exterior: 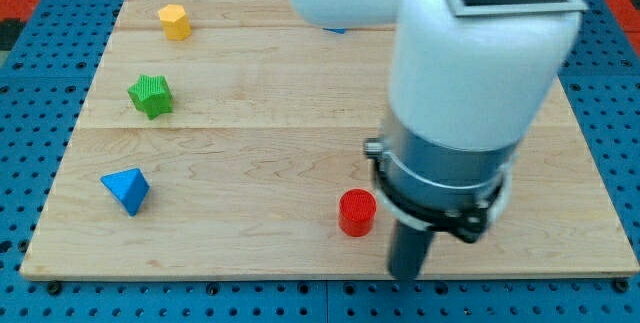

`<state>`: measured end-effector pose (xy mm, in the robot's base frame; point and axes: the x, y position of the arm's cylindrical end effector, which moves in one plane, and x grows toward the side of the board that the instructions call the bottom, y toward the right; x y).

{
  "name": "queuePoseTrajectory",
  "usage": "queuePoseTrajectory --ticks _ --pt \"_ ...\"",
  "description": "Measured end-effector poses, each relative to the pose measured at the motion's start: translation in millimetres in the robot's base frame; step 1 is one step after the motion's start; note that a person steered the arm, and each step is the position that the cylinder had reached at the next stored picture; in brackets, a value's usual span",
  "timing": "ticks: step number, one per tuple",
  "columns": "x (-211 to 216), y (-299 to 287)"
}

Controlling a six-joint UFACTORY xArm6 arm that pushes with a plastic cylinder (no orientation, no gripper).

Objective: Move your arm towards the top right

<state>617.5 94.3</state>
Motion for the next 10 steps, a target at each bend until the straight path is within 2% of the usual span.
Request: queuePoseTrajectory --ticks 1,2,3,4,9,10 --pt "0 85" --pt "-26 133" --pt "-49 148" --pt "-49 130" --pt "-50 139" --pt "-112 207"
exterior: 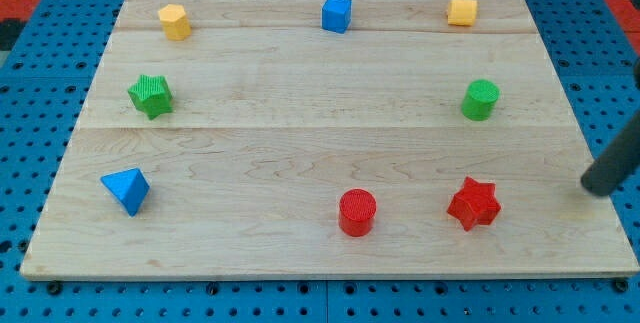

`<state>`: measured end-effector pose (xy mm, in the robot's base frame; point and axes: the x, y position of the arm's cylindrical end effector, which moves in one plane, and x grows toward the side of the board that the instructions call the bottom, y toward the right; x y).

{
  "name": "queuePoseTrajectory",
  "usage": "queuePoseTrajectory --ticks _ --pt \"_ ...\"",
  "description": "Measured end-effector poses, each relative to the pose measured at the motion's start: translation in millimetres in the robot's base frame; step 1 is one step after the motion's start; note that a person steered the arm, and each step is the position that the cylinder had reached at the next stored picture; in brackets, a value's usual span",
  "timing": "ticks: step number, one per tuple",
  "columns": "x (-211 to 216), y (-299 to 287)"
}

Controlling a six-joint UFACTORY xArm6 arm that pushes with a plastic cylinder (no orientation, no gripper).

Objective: Move your arm towards the top right

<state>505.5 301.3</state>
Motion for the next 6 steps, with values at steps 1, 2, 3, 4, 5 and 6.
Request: queuePoseTrajectory --ticks 1,2,3,4,5,6 --pt "-86 41" --pt "-175 41" --pt "-220 41" --pt "-220 41" --pt "-220 41" --pt "-220 41"
